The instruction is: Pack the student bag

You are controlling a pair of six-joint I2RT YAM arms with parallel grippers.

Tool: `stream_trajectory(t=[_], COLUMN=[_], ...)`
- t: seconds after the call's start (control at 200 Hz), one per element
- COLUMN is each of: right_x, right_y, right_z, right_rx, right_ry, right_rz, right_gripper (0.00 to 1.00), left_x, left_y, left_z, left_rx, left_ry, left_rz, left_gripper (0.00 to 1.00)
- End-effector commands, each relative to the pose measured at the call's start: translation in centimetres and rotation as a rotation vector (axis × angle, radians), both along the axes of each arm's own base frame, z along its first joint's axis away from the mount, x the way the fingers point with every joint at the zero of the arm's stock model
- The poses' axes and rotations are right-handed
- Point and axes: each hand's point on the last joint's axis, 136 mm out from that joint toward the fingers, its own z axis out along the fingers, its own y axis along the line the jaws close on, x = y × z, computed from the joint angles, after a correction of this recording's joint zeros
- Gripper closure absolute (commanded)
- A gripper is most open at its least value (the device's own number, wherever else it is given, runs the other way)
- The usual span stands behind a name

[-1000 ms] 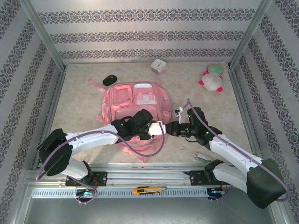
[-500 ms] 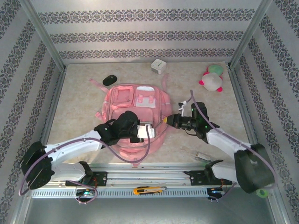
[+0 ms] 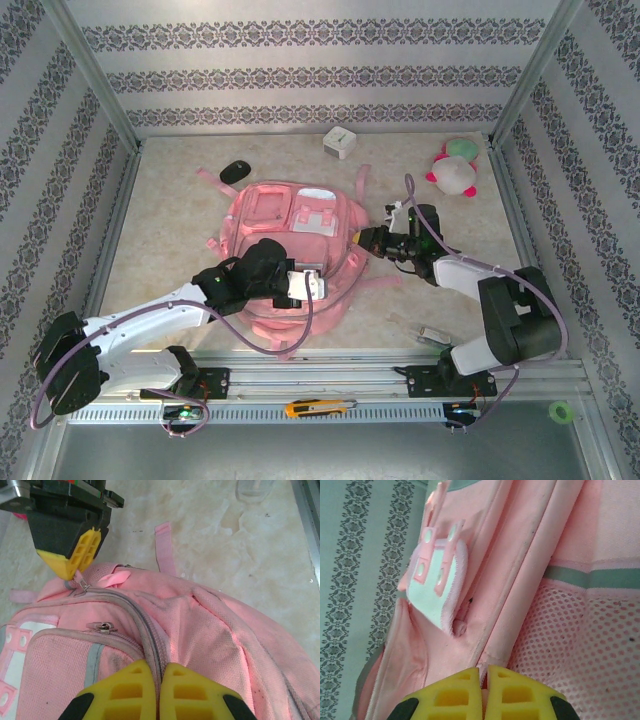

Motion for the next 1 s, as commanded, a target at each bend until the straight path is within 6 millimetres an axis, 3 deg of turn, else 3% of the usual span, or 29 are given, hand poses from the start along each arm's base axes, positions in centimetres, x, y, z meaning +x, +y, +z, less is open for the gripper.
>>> stream_trajectory(t=[0.0,0.3,0.37,0.435,0.575,0.675,0.719,0.754,0.879,0.994], right_x=[5.1,8.2,8.7,8.8,7.8,6.6,6.0,5.4,3.1,1.0], right_y=[-5.4,-6.3,-6.1,-5.9,-5.8,-5.8,-6.0,-6.0,-6.0,-5.7], right_z=[-1.4,-1.3,-1.1,-0.8,0.0,0.8,1.1,1.4,2.4,3.2], right_rx=[-0.153,-0.155,-0.143,-0.131,-0.122,-0.128,-0.137,-0.143,-0.180,-0.199], right_ry=[-0.070,-0.092,-0.097,-0.101,-0.107,-0.106,-0.104,-0.108,-0.144,-0.169], right_rz=[-0.277,-0.341,-0.336,-0.330,-0.316,-0.305,-0.305,-0.299,-0.284,-0.262], right_gripper=[1.00,1.00,1.00,1.00,1.00,0.74,0.61,0.56,0.54,0.54], left_x=[-2.7,-4.1,-3.9,-3.1,-0.8,0.2,0.6,0.8,1.4,2.6], left_y=[0.2,0.3,0.3,0.5,1.6,3.2,4.1,4.6,5.1,4.0], left_z=[0.4,0.8,0.8,1.0,2.0,2.8,2.6,2.4,1.1,0.1], left_rx=[-0.024,-0.043,-0.053,-0.058,-0.108,-0.143,-0.131,-0.109,-0.016,0.023], left_ry=[0.058,0.068,0.066,0.050,-0.009,-0.008,-0.020,-0.039,-0.057,-0.036], left_rz=[-0.101,-0.157,-0.146,-0.093,0.056,0.140,0.173,0.188,0.193,0.185], left_gripper=[1.00,1.00,0.94,0.83,0.57,0.44,0.41,0.40,0.38,0.36])
